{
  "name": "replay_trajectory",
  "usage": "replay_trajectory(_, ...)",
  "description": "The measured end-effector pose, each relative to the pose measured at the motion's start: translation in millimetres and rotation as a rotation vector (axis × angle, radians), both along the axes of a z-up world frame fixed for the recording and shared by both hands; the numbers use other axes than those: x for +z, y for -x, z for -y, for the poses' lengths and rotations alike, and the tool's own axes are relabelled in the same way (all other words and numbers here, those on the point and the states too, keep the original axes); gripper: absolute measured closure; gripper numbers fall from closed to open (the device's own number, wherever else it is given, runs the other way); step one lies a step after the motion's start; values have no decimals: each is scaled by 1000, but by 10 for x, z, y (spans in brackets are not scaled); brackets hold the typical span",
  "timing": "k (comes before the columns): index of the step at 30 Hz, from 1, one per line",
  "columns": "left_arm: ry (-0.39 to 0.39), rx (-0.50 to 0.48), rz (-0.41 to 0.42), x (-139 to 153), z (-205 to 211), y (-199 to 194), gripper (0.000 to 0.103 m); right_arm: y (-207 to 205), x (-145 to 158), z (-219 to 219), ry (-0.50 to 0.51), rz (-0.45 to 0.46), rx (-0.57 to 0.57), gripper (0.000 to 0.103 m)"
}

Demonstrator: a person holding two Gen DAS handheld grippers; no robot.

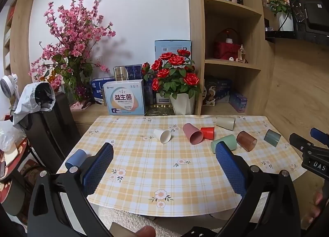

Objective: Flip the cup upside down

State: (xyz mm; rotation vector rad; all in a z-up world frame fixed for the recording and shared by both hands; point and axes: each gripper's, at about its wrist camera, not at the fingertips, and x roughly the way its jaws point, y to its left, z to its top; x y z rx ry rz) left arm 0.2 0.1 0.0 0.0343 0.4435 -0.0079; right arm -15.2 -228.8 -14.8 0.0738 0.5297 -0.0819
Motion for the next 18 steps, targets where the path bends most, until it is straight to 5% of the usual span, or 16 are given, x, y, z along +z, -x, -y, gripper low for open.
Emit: replay_trajectory(18,-2,0,3,0,1,2,6,0,37,5,6,8,3,15)
